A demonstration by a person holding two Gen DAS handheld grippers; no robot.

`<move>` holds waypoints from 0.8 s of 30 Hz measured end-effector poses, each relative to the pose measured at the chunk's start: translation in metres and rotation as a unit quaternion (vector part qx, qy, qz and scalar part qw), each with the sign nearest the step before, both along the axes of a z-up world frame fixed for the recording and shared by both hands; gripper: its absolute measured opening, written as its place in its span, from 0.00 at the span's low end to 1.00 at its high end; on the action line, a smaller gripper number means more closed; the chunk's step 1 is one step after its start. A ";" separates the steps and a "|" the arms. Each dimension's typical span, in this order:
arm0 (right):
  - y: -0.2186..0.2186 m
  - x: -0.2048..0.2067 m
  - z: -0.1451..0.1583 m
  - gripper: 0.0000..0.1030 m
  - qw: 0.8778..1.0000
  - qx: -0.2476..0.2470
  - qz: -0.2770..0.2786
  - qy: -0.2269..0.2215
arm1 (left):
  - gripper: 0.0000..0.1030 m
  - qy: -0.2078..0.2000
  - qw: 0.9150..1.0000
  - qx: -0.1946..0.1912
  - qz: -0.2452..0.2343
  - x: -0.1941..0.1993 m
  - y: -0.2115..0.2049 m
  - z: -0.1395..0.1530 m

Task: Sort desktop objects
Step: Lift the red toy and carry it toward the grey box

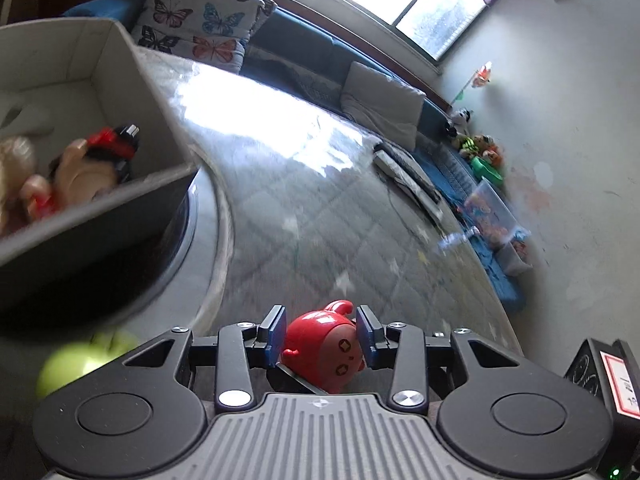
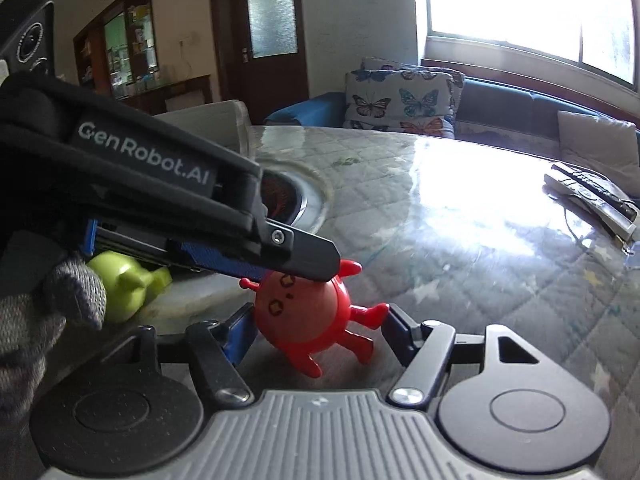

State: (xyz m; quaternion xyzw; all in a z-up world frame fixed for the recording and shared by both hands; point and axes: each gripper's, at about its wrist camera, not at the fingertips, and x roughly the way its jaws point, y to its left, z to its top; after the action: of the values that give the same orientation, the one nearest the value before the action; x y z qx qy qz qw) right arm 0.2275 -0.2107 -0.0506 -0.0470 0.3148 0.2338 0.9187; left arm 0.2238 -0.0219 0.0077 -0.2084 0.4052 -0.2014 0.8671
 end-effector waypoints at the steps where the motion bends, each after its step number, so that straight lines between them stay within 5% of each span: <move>1: 0.003 -0.009 -0.001 0.67 1.000 -0.003 0.007 -0.002 | 0.40 0.002 1.000 -0.001 -0.002 -0.008 0.003 0.000; 13: 0.052 -0.082 0.001 0.67 0.997 -0.001 0.072 -0.019 | 0.39 0.000 1.000 -0.002 0.031 -0.087 0.058 0.004; 24: 0.058 -0.092 0.005 0.71 0.995 0.007 0.093 -0.021 | 0.39 0.006 0.997 -0.043 0.070 -0.103 0.090 -0.003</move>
State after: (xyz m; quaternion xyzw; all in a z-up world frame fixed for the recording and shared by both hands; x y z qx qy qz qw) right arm 0.1356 -0.1522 -0.0459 -0.0748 0.2885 0.3195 0.8995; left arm 0.1212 0.0678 0.0048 -0.2746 0.3860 -0.1559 0.8668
